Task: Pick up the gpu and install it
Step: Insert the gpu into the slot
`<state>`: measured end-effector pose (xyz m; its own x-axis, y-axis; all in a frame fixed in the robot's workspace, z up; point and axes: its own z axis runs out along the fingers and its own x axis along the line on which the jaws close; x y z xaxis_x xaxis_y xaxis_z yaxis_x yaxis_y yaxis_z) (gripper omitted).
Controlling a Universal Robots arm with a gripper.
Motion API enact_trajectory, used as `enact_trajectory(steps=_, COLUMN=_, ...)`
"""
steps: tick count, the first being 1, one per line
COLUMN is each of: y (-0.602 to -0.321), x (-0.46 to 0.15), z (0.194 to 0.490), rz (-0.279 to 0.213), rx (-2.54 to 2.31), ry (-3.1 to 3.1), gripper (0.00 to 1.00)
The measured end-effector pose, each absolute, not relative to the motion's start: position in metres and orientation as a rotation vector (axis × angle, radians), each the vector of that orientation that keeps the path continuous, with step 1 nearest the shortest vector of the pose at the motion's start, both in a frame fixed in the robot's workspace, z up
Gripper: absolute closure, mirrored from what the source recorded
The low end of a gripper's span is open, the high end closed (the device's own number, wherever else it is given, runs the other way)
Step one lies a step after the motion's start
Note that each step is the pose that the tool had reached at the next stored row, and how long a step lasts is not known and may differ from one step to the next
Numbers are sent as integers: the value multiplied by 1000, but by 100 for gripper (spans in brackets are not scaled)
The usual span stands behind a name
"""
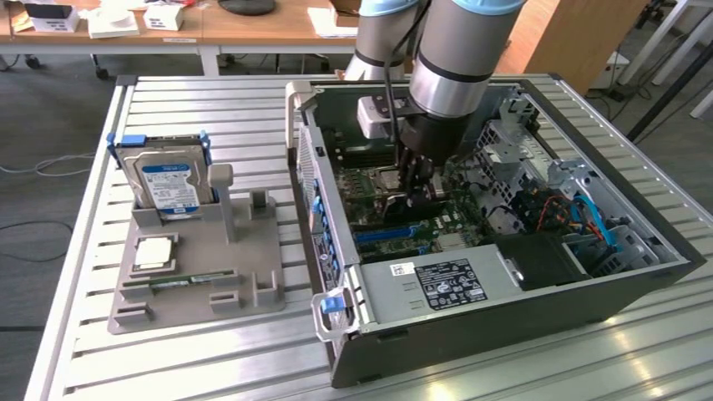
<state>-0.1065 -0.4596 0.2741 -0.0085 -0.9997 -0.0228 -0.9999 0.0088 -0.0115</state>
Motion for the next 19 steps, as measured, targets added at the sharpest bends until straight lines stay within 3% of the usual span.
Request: enact_trajectory(steps=19, y=-460, x=-109, z=273, rz=12, rx=-2195, ry=2214, gripper=73)
